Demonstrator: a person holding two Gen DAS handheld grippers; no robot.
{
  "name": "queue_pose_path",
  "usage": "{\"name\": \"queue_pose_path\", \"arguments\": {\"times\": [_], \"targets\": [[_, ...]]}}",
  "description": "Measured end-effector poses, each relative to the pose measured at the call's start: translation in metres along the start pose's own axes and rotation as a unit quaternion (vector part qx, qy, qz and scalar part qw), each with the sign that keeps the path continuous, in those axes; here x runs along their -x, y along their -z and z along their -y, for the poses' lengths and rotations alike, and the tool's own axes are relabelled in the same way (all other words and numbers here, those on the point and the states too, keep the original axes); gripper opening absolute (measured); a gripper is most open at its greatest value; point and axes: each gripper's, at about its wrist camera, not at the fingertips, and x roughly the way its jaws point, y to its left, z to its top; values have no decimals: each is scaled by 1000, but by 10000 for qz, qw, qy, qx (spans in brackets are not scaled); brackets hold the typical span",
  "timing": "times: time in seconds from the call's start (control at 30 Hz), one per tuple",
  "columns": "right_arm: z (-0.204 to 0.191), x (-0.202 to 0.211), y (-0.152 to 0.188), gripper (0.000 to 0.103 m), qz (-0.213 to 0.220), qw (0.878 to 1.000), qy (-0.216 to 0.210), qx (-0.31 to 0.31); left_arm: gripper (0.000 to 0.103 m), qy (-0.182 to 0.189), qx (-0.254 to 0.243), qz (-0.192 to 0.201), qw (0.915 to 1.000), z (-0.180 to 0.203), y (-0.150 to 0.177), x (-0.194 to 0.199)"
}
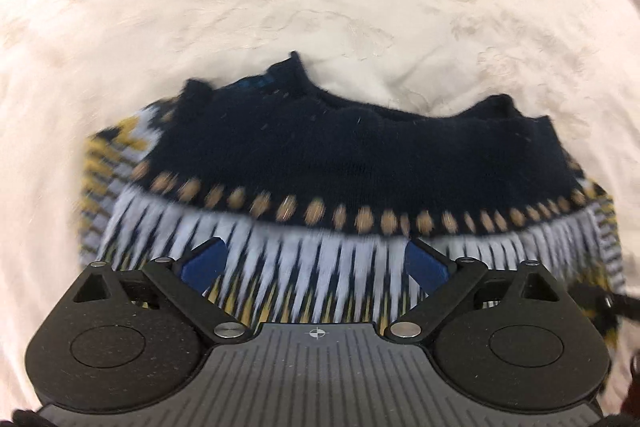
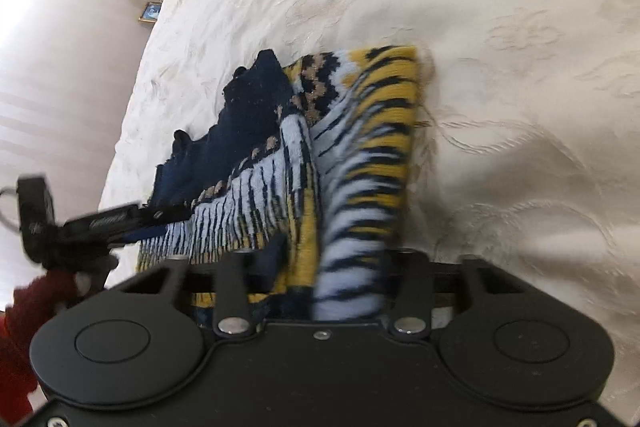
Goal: Fold small clothes
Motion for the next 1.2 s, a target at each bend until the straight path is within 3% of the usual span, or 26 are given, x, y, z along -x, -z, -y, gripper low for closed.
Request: {"name": "queue_pose_path", "arguments": {"times": [0.23, 0.53, 0.87, 1.2], "targets": [[-37, 4, 3, 30, 152, 9979, 540, 329, 97, 99, 235, 12, 9997, -37, 55, 46], [-95, 10, 6, 29, 283, 9930, 1009, 545, 97, 325, 541, -90, 9980, -88, 103, 65], [-195, -21, 20, 28, 340, 9893, 1107, 892, 96, 696, 636, -114, 9955, -156, 111, 76], [-279, -109, 48, 28, 67, 9875, 946, 1256, 96, 802, 484, -94, 9956, -203, 106, 80]]}}
